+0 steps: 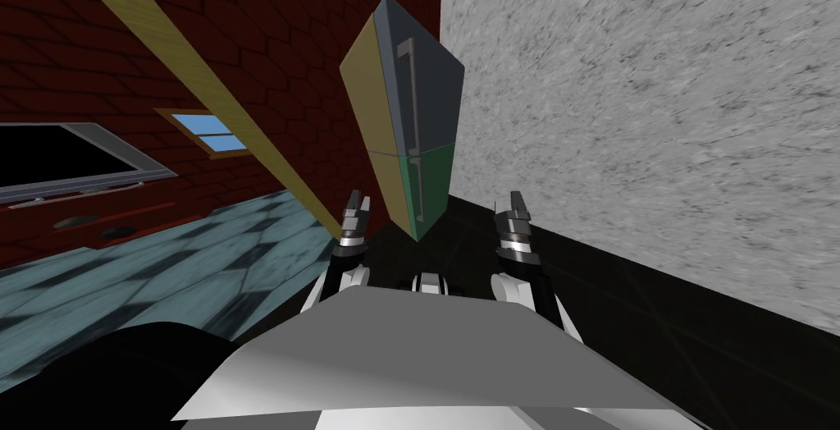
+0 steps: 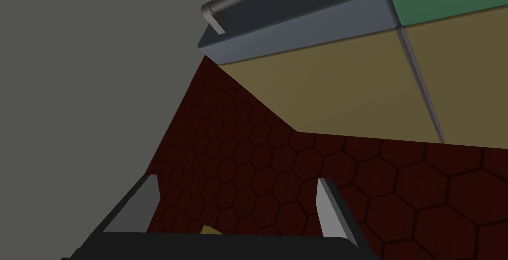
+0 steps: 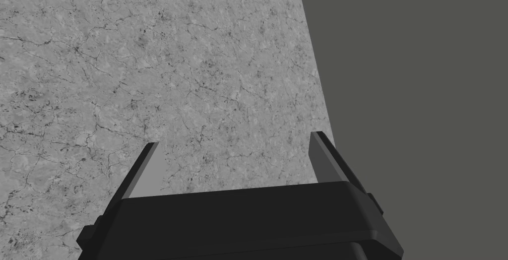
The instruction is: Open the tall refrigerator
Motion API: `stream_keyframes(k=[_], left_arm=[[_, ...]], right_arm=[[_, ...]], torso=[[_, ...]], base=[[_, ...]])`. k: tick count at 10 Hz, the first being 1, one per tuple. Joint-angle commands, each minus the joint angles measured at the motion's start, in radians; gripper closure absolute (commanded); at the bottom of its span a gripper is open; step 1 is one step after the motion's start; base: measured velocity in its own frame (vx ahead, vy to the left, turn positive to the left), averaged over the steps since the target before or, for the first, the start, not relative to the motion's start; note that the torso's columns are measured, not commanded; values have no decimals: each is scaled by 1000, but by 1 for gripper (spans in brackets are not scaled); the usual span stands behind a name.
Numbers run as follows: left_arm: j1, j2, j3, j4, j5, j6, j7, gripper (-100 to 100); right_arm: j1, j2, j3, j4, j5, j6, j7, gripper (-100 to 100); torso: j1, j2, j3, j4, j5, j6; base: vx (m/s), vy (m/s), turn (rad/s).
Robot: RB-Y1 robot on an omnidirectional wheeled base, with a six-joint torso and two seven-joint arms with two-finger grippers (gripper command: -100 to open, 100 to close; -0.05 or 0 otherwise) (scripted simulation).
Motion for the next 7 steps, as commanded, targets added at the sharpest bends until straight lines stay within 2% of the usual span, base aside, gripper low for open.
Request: stream_keyframes(k=[1,3,7], left_arm=[[-25,36,-2,-14,-6,78,-9,-100],[-35,45,-2,-22,-8,116,-12,-100],[-68,60,-3,-46,-15,231,-22,-100]], right_arm=[[0,0,0,0,0,0,0,0],[0,0,0,0,0,0,0,0],[0,0,0,0,0,0,0,0]], torso=[[0,0,0,0,0,0],[1,0,0,0,0,0],[1,1,0,0,0,0]], base=[[59,-23,-37],[55,-13,-24],[44,-19,-25]])
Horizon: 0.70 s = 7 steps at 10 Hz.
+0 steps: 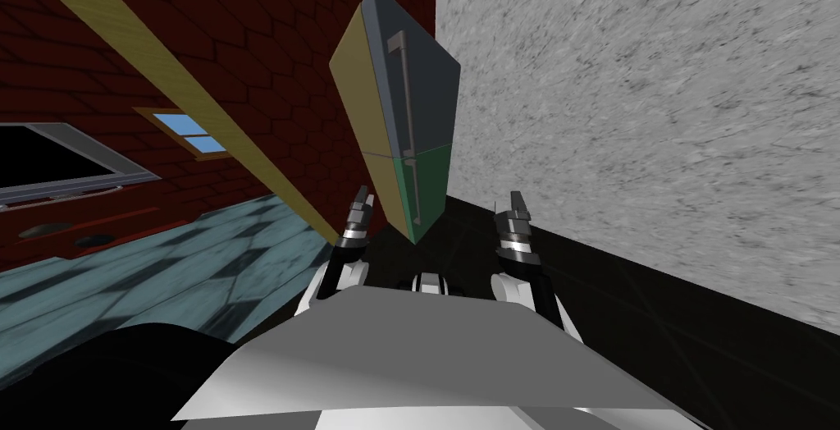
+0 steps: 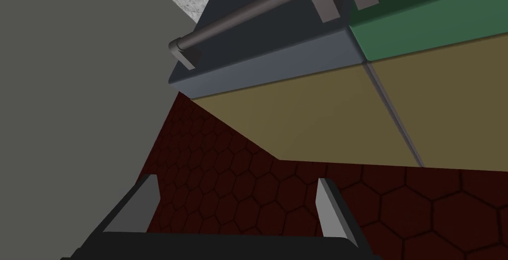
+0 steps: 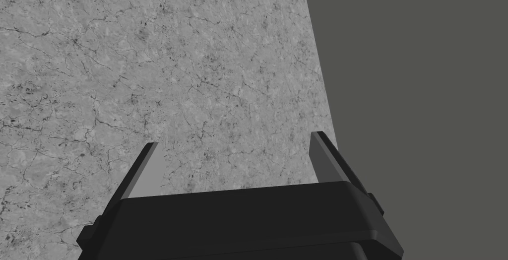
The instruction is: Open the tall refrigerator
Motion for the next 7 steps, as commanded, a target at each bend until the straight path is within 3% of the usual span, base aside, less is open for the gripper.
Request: stream_keyframes(k=[1,7], left_arm=[[-24,9,-1,-20,-6,77,-8,-100],[-62,18,-2,-43,-14,223,-20,-100]], right_arm=[[0,0,0,0,0,0,0,0],[0,0,0,0,0,0,0,0]], torso=[[0,0,0,0,0,0],[0,0,0,0,0,0]], base=[[57,-22,-44],[44,-16,-22]])
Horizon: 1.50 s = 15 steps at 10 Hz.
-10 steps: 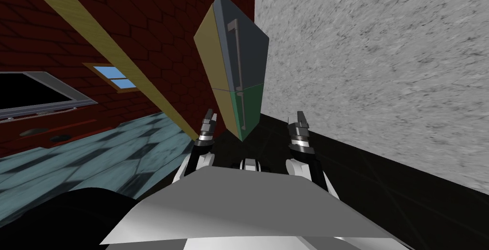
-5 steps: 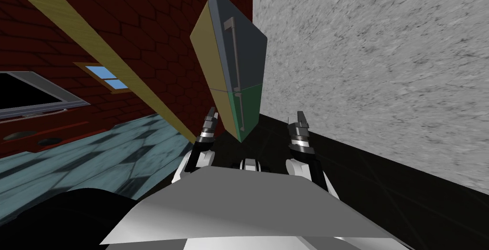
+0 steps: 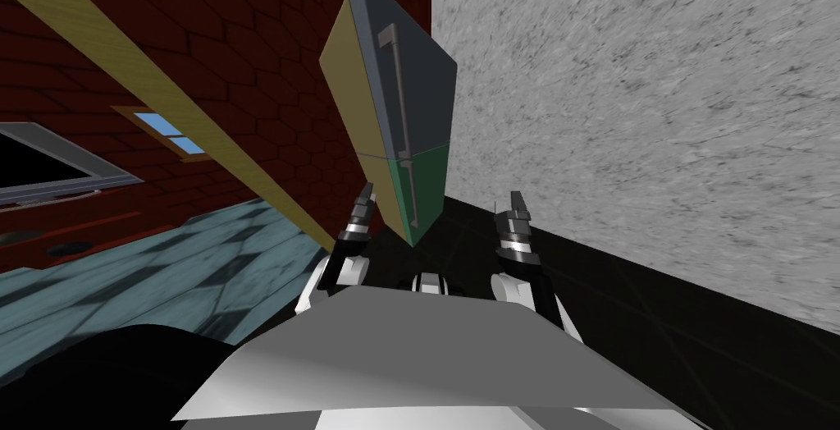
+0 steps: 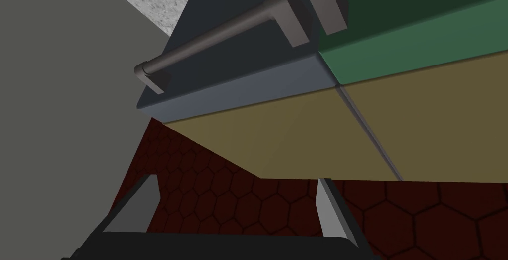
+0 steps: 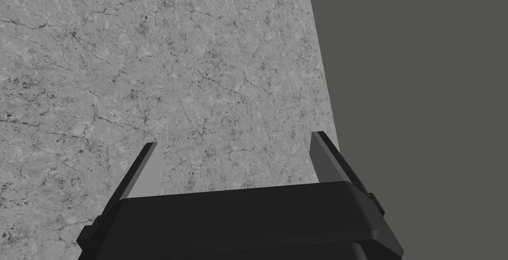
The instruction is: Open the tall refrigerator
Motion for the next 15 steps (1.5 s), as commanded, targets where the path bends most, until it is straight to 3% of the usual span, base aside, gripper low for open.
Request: stream_keyframes(k=[1,15], left_arm=[[-15,4,1,-9,-2,56,-4,-100],[-108,15,-2,-45,-24,394,-34,-100]], right_arm=[[0,0,0,0,0,0,0,0],[0,0,0,0,0,0,0,0]], torso=[[0,0,0,0,0,0],[0,0,0,0,0,0]], base=[[40,-13,-17],[46,-15,-25]])
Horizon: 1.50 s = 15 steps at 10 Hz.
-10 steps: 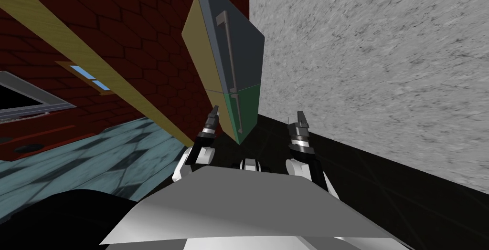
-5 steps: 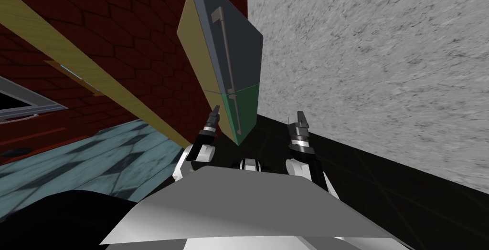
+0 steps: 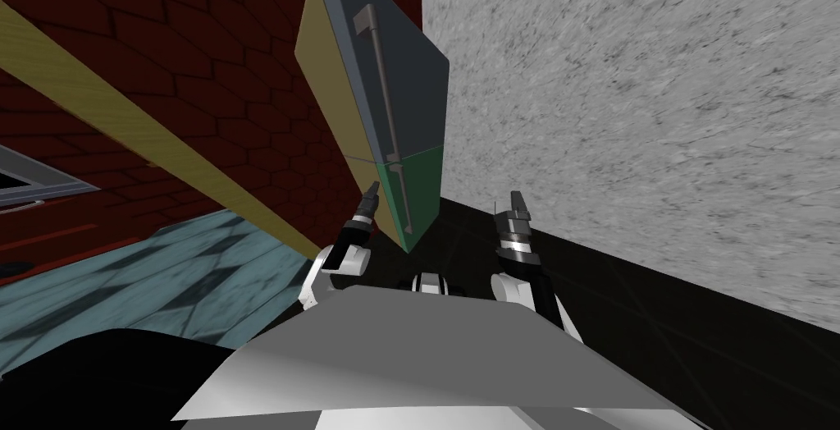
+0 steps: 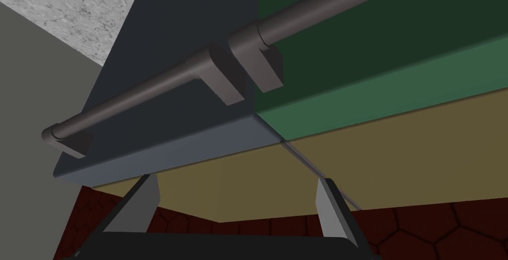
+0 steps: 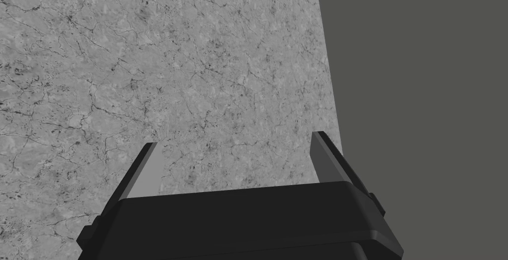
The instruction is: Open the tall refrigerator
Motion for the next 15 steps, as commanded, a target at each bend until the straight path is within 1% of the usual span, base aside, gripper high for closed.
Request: stream_keyframes(k=[1,2,3,4,5,6,7,8,9,10,11,12,13,14,15], left_arm=[[-19,1,0,-6,-4,71,-6,-100],[-19,1,0,-6,-4,84,-6,-100],[-33,0,0,-8,-7,122,-11,-100],[-33,0,0,-8,-7,134,-11,-100],[-47,-2,0,-10,-10,173,-15,-100],[-47,-2,0,-10,-10,184,-15,-100],[-61,-4,-1,-11,-13,223,-20,-100],[-61,-4,-1,-11,-13,235,-20,-100],[-74,-6,-1,-13,-17,273,-24,-100],[-74,-6,-1,-13,-17,285,-24,-100],[-88,-7,-2,-15,-20,322,-29,-100],[-88,-7,-2,-15,-20,335,-29,-100],[-101,-8,-2,-18,-23,371,-33,-100],[-101,-8,-2,-18,-23,384,-33,-100],[-114,-8,-3,-21,-26,420,-38,-100]], right_arm=[[0,0,0,0,0,0,0,0],[0,0,0,0,0,0,0,0],[0,0,0,0,0,0,0,0],[0,0,0,0,0,0,0,0],[0,0,0,0,0,0,0,0],[0,0,0,0,0,0,0,0],[0,0,0,0,0,0,0,0],[0,0,0,0,0,0,0,0],[0,0,0,0,0,0,0,0],[0,0,0,0,0,0,0,0],[0,0,0,0,0,0,0,0],[0,0,0,0,0,0,0,0],[0,0,0,0,0,0,0,0],[0,0,0,0,0,0,0,0],[0,0,0,0,0,0,0,0]], torso=[[0,1,0,0,0,0],[0,0,0,0,0,0],[0,1,0,0,0,0],[0,0,0,0,0,0],[0,0,0,0,0,0],[0,0,0,0,0,0],[0,0,0,0,0,0],[0,0,0,0,0,0],[0,0,0,0,0,0],[0,0,0,0,0,0],[0,0,0,0,0,0],[0,0,0,0,0,0],[0,0,0,0,0,0],[0,0,0,0,0,0],[0,0,0,0,0,0]], base=[[49,-13,-33],[39,-11,-18],[50,-14,-37],[45,-10,-17],[46,-11,-36],[43,-11,-18],[47,-13,-36],[43,-12,-18],[47,-14,-33],[43,-15,-18],[52,-15,-27],[49,-12,-23],[57,-14,-39],[48,-12,-15],[49,-12,-28]])
